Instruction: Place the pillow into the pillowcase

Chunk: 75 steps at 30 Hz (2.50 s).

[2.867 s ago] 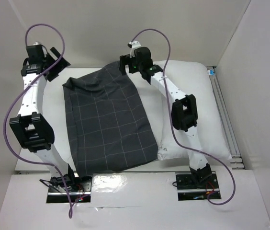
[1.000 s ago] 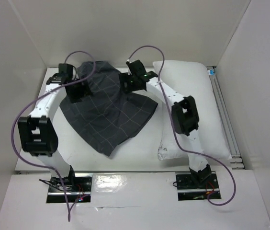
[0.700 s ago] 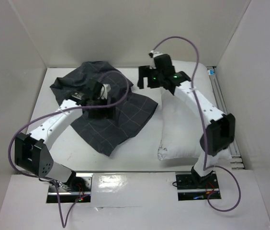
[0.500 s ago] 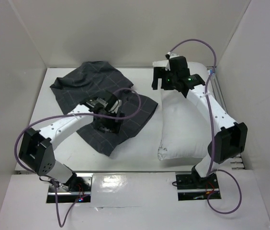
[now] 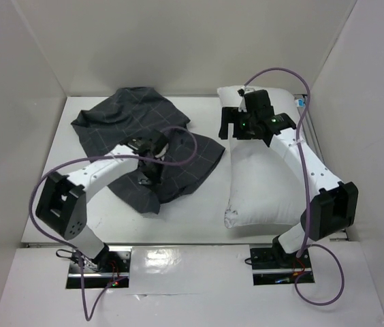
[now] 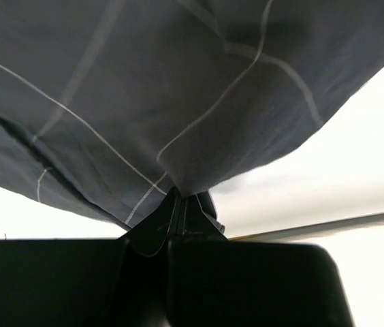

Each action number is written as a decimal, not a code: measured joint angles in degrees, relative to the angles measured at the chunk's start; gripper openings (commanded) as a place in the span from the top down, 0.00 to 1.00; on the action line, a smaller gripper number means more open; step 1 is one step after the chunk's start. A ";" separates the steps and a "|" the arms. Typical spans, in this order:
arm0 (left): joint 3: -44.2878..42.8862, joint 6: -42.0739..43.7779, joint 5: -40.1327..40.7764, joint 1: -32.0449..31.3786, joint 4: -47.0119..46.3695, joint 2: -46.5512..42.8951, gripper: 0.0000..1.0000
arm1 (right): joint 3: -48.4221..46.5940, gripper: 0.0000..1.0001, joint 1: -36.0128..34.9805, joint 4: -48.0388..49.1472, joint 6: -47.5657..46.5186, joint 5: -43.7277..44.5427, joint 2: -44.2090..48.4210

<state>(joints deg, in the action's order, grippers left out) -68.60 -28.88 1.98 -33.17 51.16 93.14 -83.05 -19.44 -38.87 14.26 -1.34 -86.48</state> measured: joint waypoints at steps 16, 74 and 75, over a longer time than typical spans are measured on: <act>-13.44 1.75 -13.75 17.53 1.90 -13.55 1.00 | 11.28 0.09 -9.66 4.52 -0.02 -8.13 -7.91; -13.86 3.19 -20.74 21.86 2.64 -11.72 1.00 | 32.48 0.08 -16.90 44.33 54.55 -11.52 -5.73; -13.86 3.19 -20.74 21.88 2.67 -11.72 1.00 | 32.39 0.08 -16.90 44.89 54.88 -11.93 -6.88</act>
<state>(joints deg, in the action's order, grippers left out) -82.46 -25.69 -18.76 -11.29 53.82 81.43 -50.65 -36.34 6.02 69.14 -13.28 -93.36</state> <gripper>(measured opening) 0.026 0.917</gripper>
